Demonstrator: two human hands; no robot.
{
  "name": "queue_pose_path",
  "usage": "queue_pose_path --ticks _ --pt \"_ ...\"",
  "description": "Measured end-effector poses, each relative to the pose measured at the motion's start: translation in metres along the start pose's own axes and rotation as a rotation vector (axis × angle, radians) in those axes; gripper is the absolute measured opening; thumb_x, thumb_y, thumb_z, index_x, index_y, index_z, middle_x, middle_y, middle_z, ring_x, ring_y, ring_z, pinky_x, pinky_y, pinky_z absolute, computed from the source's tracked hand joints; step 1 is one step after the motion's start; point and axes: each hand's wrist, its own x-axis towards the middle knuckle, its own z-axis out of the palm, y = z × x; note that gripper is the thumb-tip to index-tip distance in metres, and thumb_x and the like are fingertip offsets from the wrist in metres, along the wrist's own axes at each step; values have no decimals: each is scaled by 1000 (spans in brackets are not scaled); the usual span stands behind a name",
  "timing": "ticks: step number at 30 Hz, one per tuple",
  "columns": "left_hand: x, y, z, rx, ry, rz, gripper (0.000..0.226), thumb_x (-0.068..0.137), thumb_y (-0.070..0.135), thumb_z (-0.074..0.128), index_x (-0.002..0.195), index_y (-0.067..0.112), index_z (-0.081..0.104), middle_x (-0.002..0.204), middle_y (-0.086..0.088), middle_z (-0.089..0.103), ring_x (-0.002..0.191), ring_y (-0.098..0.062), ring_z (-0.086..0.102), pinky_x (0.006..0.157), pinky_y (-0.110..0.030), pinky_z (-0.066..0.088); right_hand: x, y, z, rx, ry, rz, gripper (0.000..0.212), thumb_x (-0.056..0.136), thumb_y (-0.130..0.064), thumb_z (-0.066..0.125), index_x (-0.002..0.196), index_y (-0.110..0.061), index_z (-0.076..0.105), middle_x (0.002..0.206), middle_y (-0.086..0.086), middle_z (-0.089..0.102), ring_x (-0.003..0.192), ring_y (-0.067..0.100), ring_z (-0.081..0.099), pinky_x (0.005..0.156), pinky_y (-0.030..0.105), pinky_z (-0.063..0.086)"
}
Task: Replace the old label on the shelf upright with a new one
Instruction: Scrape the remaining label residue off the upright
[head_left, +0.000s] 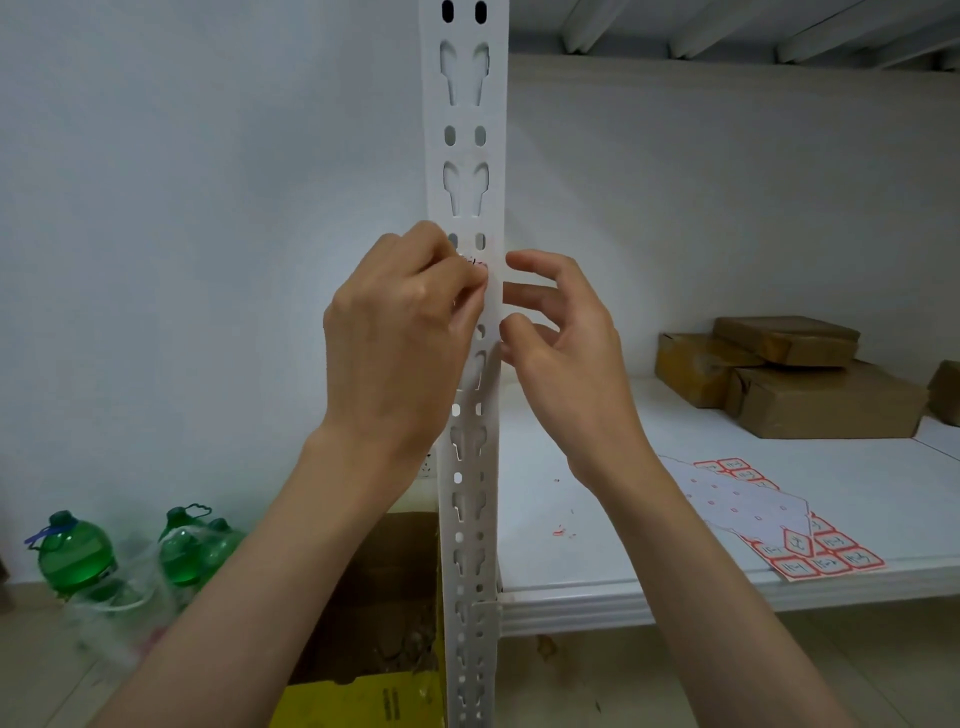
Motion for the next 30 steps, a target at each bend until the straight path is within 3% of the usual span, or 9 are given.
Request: queue_pose_path --ticks 8,14,20,27,30 --pt "17 2 -7 91 -130 82 16 93 11 71 80 1 72 79 -10 65 67 -28 59 52 -44 54 -2 -2 0 -4 -7 10 40 97 -7 56 131 -29 54 105 -24 60 88 -13 63 68 8 53" --pt "25 4 -7 134 -178 124 11 81 -2 77 73 2 70 71 -11 62 54 -28 55 48 -36 50 -4 -4 2 -14 5 13 39 98 -7 56 130 -29 53 103 -26 57 84 -22 59 65 5 50" --pt "31 6 -8 215 -176 152 16 72 0 80 69 5 64 67 -9 60 51 -20 34 50 -26 29 -4 -4 3 -27 20 3 40 97 -7 57 130 -28 54 106 -24 58 85 -22 59 65 7 51" --pt "30 0 -6 189 -203 189 15 74 2 76 76 5 61 72 -9 59 51 -26 48 48 -27 29 -6 -5 2 -28 18 16 40 96 -8 56 130 -29 54 114 -15 62 91 -13 63 69 9 53" --pt "29 -7 -6 126 -229 206 9 82 5 69 83 4 60 79 -11 59 56 -29 53 46 -32 36 -6 -5 1 -22 13 26 40 96 -8 56 129 -30 54 115 -14 63 92 -5 66 70 11 54"
